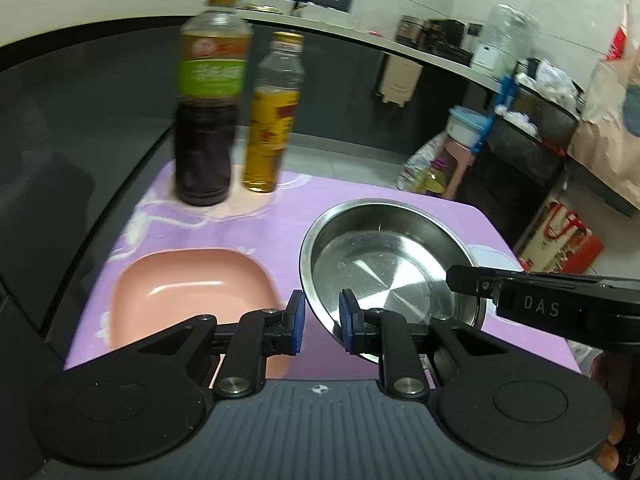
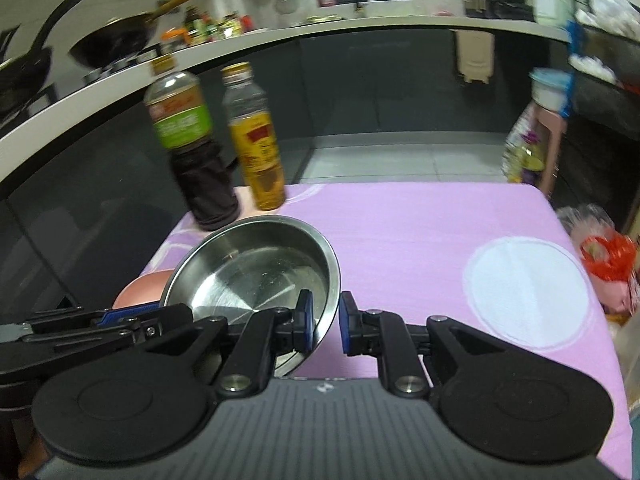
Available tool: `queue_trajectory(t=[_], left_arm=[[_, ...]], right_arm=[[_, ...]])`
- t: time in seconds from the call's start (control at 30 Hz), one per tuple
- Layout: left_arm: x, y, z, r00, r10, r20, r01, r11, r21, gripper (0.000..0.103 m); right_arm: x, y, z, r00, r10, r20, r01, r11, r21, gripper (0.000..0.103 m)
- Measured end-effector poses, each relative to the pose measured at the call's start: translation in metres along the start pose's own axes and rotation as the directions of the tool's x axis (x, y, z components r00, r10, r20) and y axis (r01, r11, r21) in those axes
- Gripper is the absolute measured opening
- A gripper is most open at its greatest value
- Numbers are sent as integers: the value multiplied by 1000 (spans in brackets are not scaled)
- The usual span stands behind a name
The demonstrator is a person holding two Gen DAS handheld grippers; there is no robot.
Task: Organize plates and bowls
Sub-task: 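Carry the steel bowl over the pink dish and lower it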
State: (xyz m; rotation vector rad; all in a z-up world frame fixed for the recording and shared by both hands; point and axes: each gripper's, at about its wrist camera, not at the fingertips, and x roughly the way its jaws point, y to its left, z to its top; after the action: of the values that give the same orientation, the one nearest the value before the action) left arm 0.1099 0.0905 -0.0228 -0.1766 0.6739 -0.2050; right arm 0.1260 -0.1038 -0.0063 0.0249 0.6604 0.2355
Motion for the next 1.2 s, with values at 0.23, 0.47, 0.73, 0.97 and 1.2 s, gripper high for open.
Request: queue_trajectory(t=[0.23, 0.47, 0.73, 0.97, 1.2], left_arm=[[-14, 38, -6, 1000, 29, 12, -28, 997, -65, 16], [-21, 52, -10, 997, 78, 22, -76, 995, -58, 17], [-16, 68, -13, 997, 81, 3, -81, 993, -84, 17], [-16, 73, -13, 996, 87, 6, -86, 992, -90, 17], [-11, 77, -15, 996, 85, -17, -86, 992, -88, 17]], right_arm=[[13, 36, 3, 998, 56, -34, -58, 996, -72, 15], [25, 63, 5, 995, 76, -61, -83, 989, -122, 15], [33, 78, 7, 994, 82, -68, -92, 983, -156, 15], [37, 87, 7, 995, 74, -74, -86, 980, -181, 15], [44, 90, 6, 993, 69, -91, -85, 978, -189, 15]])
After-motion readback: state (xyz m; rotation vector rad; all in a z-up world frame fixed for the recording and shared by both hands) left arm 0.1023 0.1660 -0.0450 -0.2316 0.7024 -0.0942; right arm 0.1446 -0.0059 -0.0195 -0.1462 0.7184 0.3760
